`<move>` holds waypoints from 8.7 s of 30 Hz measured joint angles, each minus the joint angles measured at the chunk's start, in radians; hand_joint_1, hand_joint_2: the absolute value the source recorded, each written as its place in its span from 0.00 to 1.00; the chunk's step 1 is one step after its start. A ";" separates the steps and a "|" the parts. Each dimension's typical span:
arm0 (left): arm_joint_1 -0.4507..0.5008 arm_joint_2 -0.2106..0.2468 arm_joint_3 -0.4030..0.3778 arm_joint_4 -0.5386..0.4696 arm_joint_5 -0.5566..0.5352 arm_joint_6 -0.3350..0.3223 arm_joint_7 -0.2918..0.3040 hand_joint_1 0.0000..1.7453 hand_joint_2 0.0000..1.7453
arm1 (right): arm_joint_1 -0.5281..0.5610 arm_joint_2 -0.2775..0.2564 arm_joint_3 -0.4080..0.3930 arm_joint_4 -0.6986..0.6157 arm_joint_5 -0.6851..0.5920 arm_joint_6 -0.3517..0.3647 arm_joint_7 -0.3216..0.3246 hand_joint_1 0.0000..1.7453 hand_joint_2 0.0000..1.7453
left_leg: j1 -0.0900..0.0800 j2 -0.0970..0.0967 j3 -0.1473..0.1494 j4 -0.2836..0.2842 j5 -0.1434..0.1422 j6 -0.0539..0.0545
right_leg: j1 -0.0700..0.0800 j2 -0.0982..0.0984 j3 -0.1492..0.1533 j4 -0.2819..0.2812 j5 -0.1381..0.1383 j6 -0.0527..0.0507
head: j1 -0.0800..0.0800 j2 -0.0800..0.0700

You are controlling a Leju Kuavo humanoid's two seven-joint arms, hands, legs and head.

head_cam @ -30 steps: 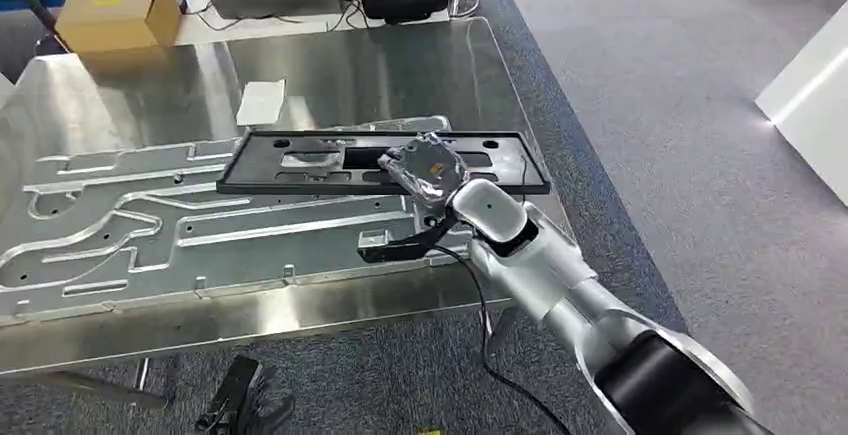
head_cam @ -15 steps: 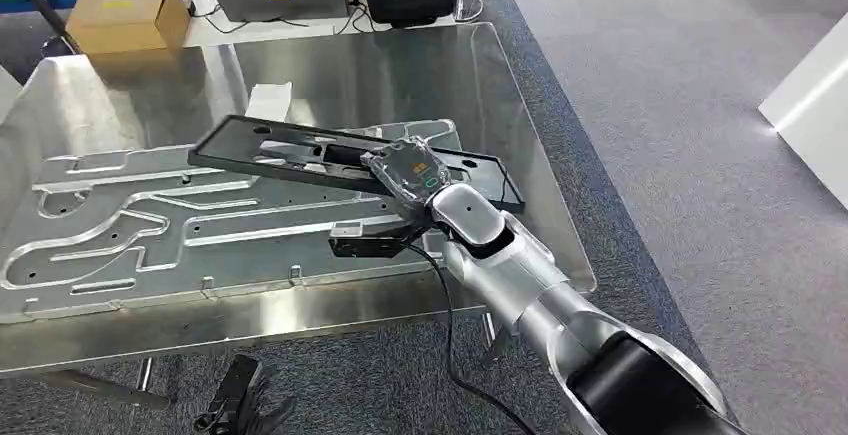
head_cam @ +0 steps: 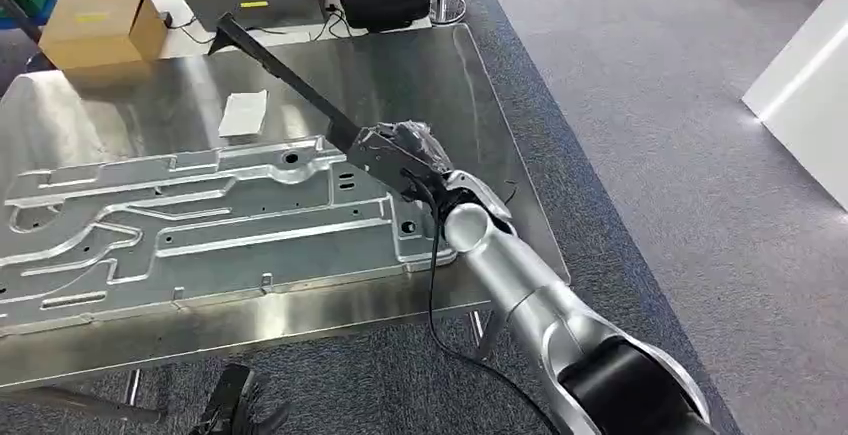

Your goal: Take the parts from the cabinet and place them on the table.

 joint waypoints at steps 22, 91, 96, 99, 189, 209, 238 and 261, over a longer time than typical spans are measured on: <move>-0.003 0.003 -0.008 0.000 0.016 -0.009 -0.006 0.00 1.00 | -0.060 -0.014 0.064 0.035 0.012 0.053 0.007 1.00 1.00 | 0.043 -0.068 -0.057 0.089 -0.039 -0.042 | -0.040 0.001 0.010 -0.011 -0.004 0.018 | 0.015 0.000; 0.013 0.026 -0.035 0.000 0.043 -0.013 0.023 0.00 0.00 | -0.194 0.012 0.389 0.400 0.468 0.153 0.134 0.00 0.00 | 0.026 -0.061 -0.039 0.077 0.011 -0.038 | -0.032 -0.020 0.003 -0.005 0.000 0.016 | -0.005 0.000; 0.014 0.027 -0.035 0.000 0.043 -0.013 0.024 0.00 0.00 | -0.195 0.008 0.389 0.407 0.468 0.153 0.137 0.00 0.00 | 0.015 -0.062 -0.007 0.007 0.011 -0.007 | -0.024 -0.019 -0.002 -0.003 0.001 0.040 | -0.006 0.000; 0.012 0.027 -0.035 0.000 0.043 -0.014 0.024 0.00 0.00 | -0.196 0.003 0.389 0.410 0.468 0.153 0.137 0.00 0.00 | 0.023 -0.060 -0.006 -0.006 0.021 0.018 | -0.028 -0.017 -0.030 0.064 -0.053 0.054 | -0.003 0.000; 0.193 -0.014 0.505 -0.015 0.025 0.003 -0.078 0.00 0.00 | 0.932 0.027 -1.771 -0.265 -0.120 0.335 -0.452 0.00 0.00 | -0.001 -0.015 0.170 -0.051 -0.101 0.020 | -0.023 -0.110 -0.002 -0.013 0.034 0.043 | -0.014 0.000; 0.201 -0.030 0.552 -0.019 0.016 0.003 -0.079 0.00 0.00 | 0.880 -0.016 -1.891 -0.027 -0.095 0.316 -0.460 0.00 0.00 | 0.016 -0.070 -0.114 0.190 -0.124 -0.027 | -0.030 -0.036 0.124 -0.056 -0.073 0.007 | -0.010 0.000; 0.209 -0.014 0.533 -0.013 -0.122 0.055 0.151 0.00 0.00 | 0.874 -0.062 -1.768 0.218 0.384 0.000 0.017 0.00 0.00 | -0.020 -0.102 -0.064 0.042 -0.014 0.018 | -0.016 -0.015 0.174 -0.087 -0.090 -0.013 | -0.010 0.000; 0.207 0.071 0.533 0.008 -0.126 0.002 0.183 0.00 0.00 | 0.849 -0.108 -1.611 0.533 0.488 -0.003 0.029 0.00 0.00 | -0.009 -0.135 0.060 -0.019 -0.030 0.038 | -0.019 0.011 0.073 0.048 -0.082 0.023 | -0.005 0.000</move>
